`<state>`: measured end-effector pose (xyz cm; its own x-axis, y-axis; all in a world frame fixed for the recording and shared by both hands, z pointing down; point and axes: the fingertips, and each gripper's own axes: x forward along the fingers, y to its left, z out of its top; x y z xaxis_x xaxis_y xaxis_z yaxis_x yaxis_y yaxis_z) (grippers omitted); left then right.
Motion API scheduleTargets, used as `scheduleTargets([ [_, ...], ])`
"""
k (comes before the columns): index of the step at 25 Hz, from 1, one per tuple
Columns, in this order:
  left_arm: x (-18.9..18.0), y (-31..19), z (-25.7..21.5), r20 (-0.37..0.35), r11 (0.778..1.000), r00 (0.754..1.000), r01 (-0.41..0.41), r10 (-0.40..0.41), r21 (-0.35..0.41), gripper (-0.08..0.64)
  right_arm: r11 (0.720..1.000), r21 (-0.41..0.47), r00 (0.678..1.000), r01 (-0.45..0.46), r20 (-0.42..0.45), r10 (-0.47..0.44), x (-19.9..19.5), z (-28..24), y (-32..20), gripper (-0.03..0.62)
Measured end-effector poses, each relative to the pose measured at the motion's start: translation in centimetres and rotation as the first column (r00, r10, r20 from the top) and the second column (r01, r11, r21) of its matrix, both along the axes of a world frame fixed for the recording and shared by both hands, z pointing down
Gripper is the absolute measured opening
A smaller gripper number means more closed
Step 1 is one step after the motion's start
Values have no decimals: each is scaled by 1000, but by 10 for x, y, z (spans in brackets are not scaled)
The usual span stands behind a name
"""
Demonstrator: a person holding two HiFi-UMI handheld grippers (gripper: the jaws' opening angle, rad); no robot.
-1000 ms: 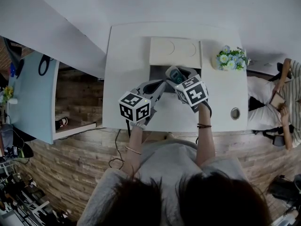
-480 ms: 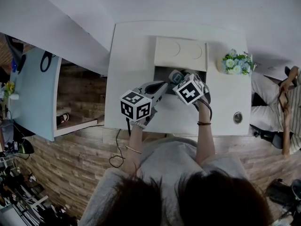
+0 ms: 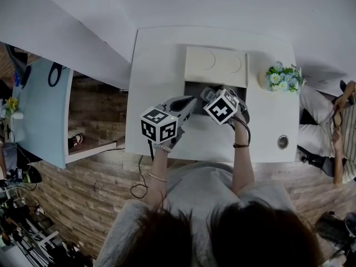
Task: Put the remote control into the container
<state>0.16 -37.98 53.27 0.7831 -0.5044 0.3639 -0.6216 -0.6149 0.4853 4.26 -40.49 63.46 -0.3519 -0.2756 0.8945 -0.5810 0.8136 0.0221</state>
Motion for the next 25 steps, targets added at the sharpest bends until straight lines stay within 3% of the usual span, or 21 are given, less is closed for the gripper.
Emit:
scheduleTargets([
  [13,2,0,3,-9,1000,1000,-8,8,-4,3,1000,-5,999,-30,26,30,1,-1,0,284],
  [25,5,8,-4,-13,1000,1000,-13,13,10,3,995,60,992,-82,102,75,3,-18,1,284],
])
